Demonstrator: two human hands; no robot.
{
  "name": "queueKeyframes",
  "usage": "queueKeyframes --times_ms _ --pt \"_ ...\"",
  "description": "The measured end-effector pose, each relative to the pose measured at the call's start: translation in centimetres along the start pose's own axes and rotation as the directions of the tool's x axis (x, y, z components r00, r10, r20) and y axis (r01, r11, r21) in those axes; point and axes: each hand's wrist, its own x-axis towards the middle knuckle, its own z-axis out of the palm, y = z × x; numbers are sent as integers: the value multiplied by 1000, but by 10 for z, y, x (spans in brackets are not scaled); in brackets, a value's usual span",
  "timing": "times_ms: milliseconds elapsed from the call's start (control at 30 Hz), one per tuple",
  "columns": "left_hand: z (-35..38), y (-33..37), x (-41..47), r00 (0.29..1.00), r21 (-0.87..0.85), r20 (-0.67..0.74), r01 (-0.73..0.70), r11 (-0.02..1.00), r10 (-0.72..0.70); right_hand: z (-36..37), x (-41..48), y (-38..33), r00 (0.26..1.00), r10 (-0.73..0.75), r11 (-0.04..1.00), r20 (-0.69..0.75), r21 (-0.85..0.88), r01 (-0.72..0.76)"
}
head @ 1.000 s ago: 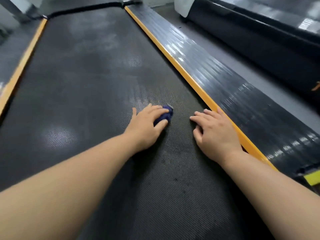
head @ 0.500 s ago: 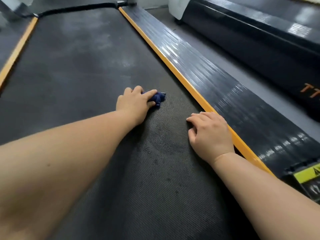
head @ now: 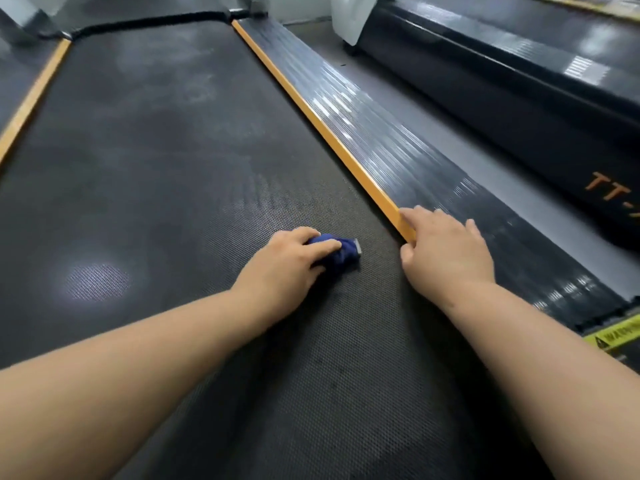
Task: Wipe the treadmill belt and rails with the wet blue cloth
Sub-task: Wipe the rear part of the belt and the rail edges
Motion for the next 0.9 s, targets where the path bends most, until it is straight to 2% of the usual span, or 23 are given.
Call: queueKeyframes --times_ms 100,200,267,333,433,533,567,633,700,767,833,900 --pt "13 -11 48 972 23 -21 235 972 -234 7 -3 12 994 -59 995 95 -69 66" --pt "25 -14 78 945 21 -18 327 945 -326 -4 8 30 967 -145 989 211 0 149" --pt "26 -8 76 933 -1 -14 360 933 -360 -5 7 36 961 -179 984 210 31 176" --pt "21 8 58 956 -70 -24 289 955 -292 0 4 34 973 -174 984 154 -2 176" --pt "11 44 14 999 -215 -20 40 976 -45 3 3 29 982 -147 989 119 -7 149" --pt "4 49 0 991 -295 105 -49 954 83 4 3 31 985 -136 991 106 9 136" --pt "2 43 4 986 -292 129 -65 954 107 5 3 31 986 -135 991 100 15 134" --pt "-1 33 8 985 -148 142 -81 986 103 7 2 30 986 -141 990 91 25 140" --pt "2 35 6 982 32 189 10 999 -16 6 3 30 987 -140 990 82 31 138" --pt "7 38 -4 976 32 214 35 999 -41 7 3 30 988 -138 990 74 32 136" --pt "7 31 -4 985 -32 164 -50 998 55 7 3 30 987 -137 990 78 29 135" --pt "9 12 19 989 -6 113 -92 996 92 7 3 29 987 -137 990 87 26 135"
